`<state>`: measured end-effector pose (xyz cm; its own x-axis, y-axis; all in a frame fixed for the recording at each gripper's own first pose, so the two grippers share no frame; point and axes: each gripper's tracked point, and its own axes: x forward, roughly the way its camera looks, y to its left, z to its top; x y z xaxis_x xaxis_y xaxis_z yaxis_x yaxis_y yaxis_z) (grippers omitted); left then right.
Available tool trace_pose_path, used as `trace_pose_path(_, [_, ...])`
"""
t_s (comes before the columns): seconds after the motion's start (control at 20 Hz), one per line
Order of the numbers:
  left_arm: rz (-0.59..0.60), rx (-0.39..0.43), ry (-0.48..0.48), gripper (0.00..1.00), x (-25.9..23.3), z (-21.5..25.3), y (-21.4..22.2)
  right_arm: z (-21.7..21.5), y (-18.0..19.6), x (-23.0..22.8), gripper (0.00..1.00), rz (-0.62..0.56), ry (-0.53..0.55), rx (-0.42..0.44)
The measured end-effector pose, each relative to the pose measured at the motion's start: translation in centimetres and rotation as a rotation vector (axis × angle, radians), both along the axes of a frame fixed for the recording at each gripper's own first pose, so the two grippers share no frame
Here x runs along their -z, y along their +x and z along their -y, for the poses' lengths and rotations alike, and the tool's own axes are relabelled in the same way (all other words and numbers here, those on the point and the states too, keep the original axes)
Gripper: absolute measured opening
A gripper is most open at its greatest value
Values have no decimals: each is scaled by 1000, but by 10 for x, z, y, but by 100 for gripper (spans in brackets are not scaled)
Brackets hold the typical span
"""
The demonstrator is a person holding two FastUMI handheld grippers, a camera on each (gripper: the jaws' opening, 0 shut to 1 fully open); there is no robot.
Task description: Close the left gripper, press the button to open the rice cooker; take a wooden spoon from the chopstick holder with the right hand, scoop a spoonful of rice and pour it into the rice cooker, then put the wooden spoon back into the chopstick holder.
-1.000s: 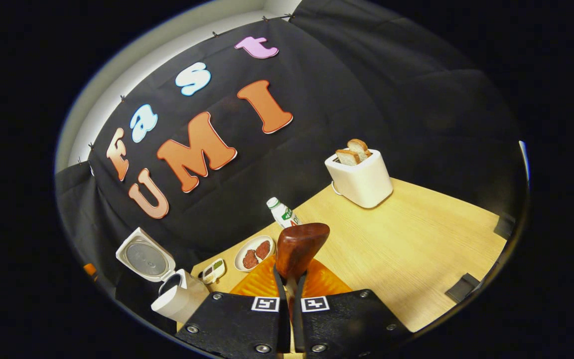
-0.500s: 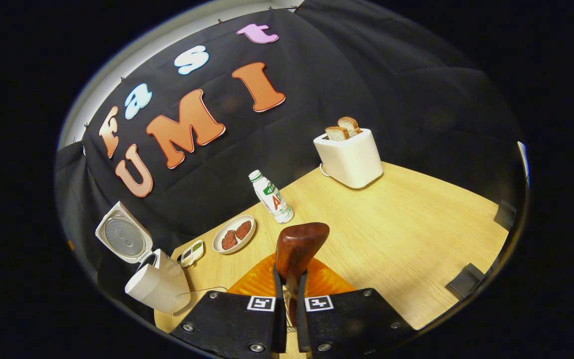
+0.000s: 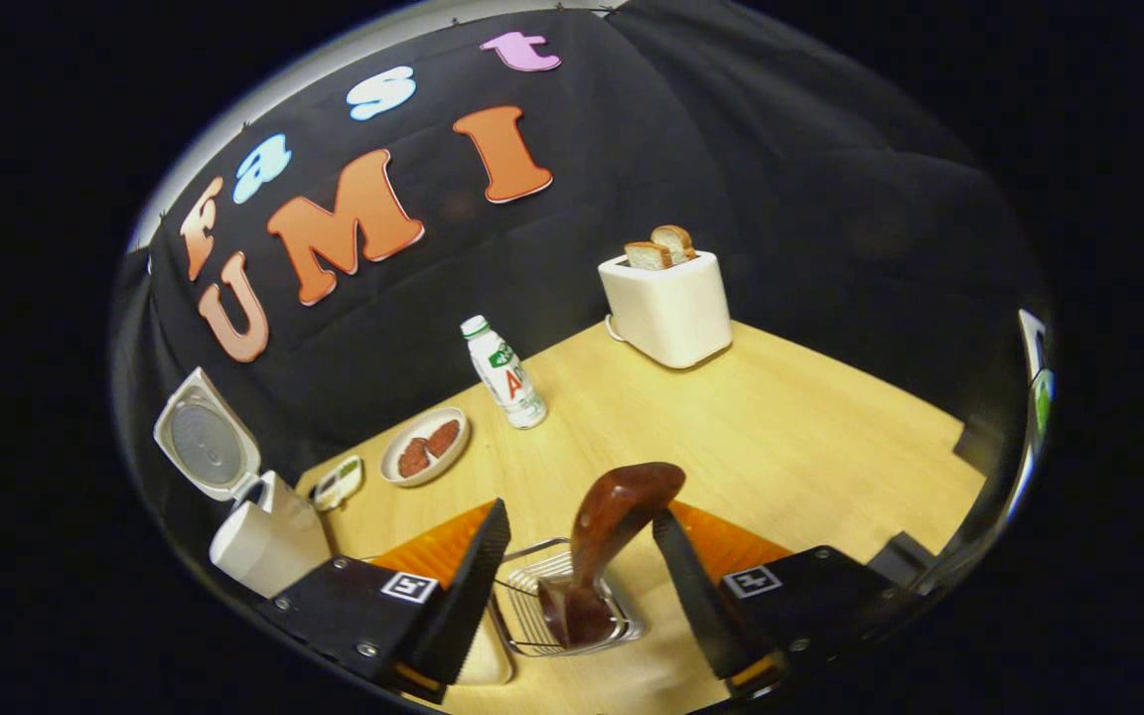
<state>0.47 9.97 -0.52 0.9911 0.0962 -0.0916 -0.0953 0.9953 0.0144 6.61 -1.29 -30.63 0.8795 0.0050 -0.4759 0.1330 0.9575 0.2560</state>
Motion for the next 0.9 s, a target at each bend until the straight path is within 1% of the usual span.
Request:
trace_pose_path(0.05, [2,6,-7,99,-2,2,2,8,-1,-9,95,15,-37,17])
trace_pose_path(0.15, [19,16,-14,99,-10,4,10,21,-4,-29,95,42,-81,51])
trace_pose_path(0.2, [25,7,-6,100,-16,2,15,22,-4,-39,95,56,-90,62])
trace_pose_path(0.4, [34,-27,3,99,-37,-14,46,21,-8,-80,95,114,-128,58])
trace_pose_path(0.45, [34,-31,-4,99,-43,-17,56,16,-3,-81,95,125,-124,52])
trace_pose_path(0.65, [52,-41,-26,99,-78,-28,110,-2,-10,-109,95,181,-109,27])
trace_pose_path(0.8, [0,-44,-39,99,-85,-30,153,-11,-11,-117,95,198,-119,9])
trace_pose_path(0.9, [-35,-38,-65,99,-91,-30,184,-16,-11,-117,95,197,-110,2])
